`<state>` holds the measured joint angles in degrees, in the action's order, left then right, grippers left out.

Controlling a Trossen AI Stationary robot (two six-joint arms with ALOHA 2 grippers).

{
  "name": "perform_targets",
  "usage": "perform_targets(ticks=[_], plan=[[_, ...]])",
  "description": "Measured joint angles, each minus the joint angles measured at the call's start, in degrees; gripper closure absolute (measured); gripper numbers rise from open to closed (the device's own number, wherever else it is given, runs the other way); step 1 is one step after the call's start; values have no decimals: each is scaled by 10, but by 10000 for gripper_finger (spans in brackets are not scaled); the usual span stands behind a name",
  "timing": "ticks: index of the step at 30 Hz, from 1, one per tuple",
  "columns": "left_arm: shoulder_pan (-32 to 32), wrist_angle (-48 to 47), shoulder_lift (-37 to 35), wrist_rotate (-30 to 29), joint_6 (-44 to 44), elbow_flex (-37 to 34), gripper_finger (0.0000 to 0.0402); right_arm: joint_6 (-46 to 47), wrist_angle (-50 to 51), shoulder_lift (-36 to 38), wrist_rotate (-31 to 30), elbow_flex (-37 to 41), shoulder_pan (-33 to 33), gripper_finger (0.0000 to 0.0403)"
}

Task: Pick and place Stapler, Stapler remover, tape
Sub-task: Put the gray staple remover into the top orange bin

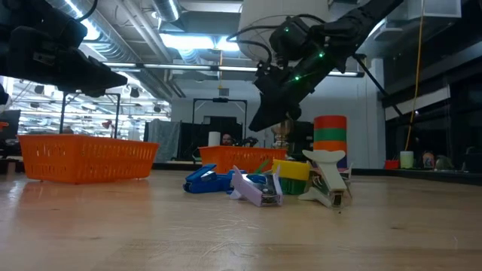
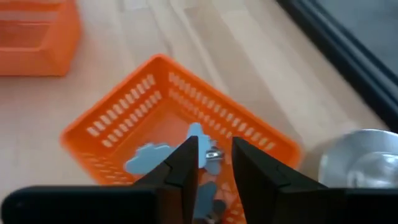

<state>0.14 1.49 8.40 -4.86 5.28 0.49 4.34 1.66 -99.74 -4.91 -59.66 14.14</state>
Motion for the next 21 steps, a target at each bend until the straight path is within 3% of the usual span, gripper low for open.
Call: perform_targets(ticks=[21], plan=[[0,0,0,0,0,0,391,2,44,0,22,-7,-92,292]])
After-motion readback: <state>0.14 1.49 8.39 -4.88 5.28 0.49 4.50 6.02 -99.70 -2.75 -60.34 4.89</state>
